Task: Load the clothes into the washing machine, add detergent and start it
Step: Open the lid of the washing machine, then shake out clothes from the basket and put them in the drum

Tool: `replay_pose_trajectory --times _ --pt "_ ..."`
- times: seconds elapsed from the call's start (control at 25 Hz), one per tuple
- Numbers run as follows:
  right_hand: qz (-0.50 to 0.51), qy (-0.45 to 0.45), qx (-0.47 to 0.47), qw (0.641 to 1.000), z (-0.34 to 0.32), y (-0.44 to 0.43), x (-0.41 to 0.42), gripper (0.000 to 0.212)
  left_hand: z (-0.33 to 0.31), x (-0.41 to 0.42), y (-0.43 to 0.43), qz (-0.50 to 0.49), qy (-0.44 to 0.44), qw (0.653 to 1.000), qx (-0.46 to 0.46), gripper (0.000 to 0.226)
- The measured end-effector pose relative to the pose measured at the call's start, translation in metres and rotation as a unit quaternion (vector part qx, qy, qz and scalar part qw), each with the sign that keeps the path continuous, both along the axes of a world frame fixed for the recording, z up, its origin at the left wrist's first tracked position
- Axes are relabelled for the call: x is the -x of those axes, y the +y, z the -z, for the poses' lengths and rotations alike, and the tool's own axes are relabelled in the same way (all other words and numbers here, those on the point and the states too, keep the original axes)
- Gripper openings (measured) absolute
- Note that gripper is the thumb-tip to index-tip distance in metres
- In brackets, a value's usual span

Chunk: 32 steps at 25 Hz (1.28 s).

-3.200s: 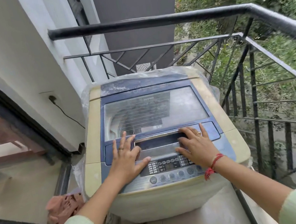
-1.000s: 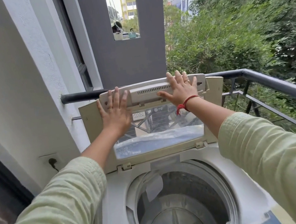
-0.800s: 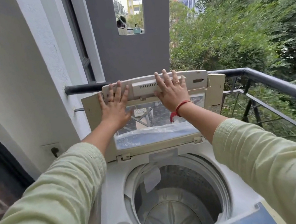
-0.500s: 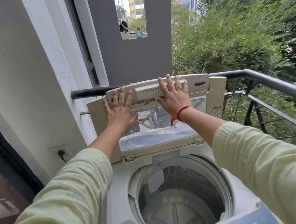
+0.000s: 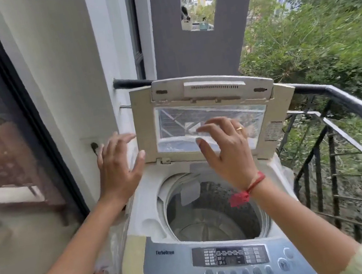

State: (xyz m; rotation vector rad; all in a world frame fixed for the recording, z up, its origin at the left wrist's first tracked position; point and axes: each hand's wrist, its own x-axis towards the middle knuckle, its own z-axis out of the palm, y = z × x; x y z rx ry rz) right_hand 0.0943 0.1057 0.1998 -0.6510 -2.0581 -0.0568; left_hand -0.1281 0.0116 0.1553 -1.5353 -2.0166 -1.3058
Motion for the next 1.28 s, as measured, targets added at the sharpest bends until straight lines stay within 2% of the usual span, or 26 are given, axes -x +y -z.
replay_pose_trajectory --times 0.08,0.2,0.32,0.48,0.68,0.8,0.88,1.04,1.16,1.28 --pt "-0.076 -0.03 0.058 0.995 0.03 -0.038 0.004 0.023 0.044 0.004 -0.069 -0.071 -0.042 0.996 0.039 0.045" --pt "-0.13 -0.092 0.134 0.978 0.087 -0.078 0.025 0.022 0.109 0.01 -0.167 -0.161 -0.094 0.974 0.129 0.049" --pt "-0.172 -0.144 0.193 0.955 0.127 -0.111 0.055 0.022 0.144 0.018 -0.24 -0.224 -0.159 0.952 0.138 0.051" --pt "-0.231 -0.22 0.217 0.922 0.16 -0.152 0.1 0.024 0.182 0.041 -0.289 -0.242 -0.219 0.932 0.154 0.055" --pt "-0.262 -0.29 0.247 0.887 0.21 -0.195 0.183 0.022 0.246 0.106 -0.322 -0.233 -0.291 0.893 0.251 0.056" --pt "-0.225 -0.327 0.319 0.86 0.26 -0.212 0.243 0.022 0.287 0.169 -0.331 -0.21 -0.316 0.874 0.304 0.062" --pt "-0.175 -0.328 0.388 0.843 0.3 -0.215 0.281 0.025 0.313 0.22 -0.326 -0.196 -0.326 0.856 0.349 0.056" --pt "-0.058 -0.335 0.508 0.791 0.378 -0.203 0.332 0.03 0.373 0.291 -0.303 -0.143 -0.283 0.847 0.427 0.051" --pt "0.083 -0.346 0.591 0.724 0.442 -0.196 0.357 0.049 0.429 0.314 -0.284 -0.126 -0.264 0.836 0.465 0.058" --pt "0.196 -0.374 0.603 0.677 0.51 -0.187 0.355 0.081 0.483 0.313 -0.258 -0.117 -0.301 0.832 0.451 0.058"
